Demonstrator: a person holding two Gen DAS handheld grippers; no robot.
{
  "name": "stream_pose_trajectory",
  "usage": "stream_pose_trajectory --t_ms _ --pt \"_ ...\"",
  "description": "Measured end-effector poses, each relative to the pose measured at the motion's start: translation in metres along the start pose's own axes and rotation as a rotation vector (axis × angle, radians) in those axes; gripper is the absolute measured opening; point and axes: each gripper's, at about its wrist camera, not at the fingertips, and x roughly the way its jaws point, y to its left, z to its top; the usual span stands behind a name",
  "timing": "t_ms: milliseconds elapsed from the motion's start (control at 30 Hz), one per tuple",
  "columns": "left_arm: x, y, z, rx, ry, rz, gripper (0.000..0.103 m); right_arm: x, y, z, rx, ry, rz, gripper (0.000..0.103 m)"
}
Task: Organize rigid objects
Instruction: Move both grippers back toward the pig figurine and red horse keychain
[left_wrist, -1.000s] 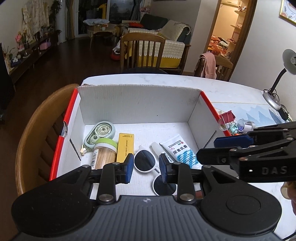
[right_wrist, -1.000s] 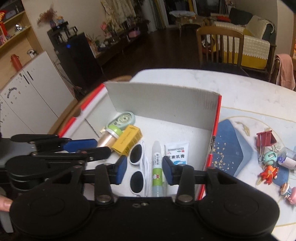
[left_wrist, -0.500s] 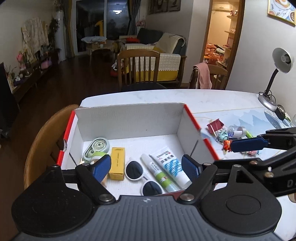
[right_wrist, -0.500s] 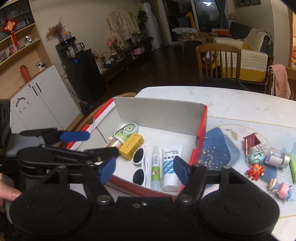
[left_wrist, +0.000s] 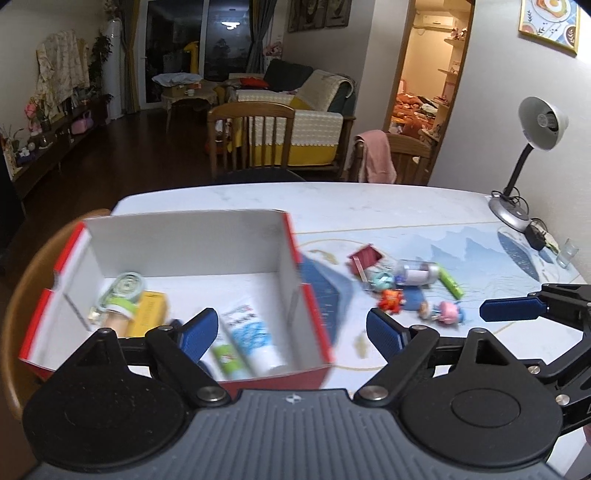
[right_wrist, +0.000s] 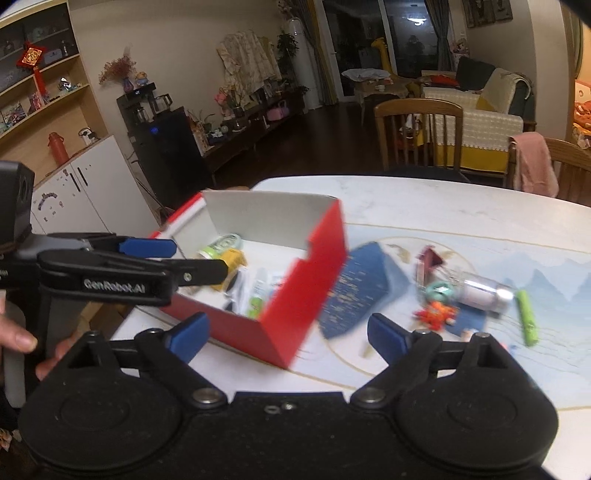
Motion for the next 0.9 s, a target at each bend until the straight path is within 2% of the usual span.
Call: stream_pose_trajectory --t_ms 100,167,400,533,900 --pt "0.010 -0.022 -0.002 -0.004 0.016 -0.018 0.090 -0.010 -0.024 -0.009 0.006 0.012 -0.014 0.092" --pt "0.018 -0.036 -0.003 -0.005 0.025 -0.030 0.101 -0.016 -0.039 -0.014 0.005 0.018 -0.030 0.092" --pt "0.050 -0.080 -0.003 -0.004 0.049 -0.055 0.101 -0.028 -0.088 -0.029 -0.012 0.036 -0.071 0.092" --pt "0.072 -0.100 -0.002 -0.004 0.057 -0.040 0.102 -0.027 -0.113 -0.034 -0.048 0.050 -0.099 0.092" --pt "0.135 -0.125 0.001 -0.032 0.100 0.008 0.102 0.003 -0.167 -0.042 -0.083 0.127 -0.098 0.090"
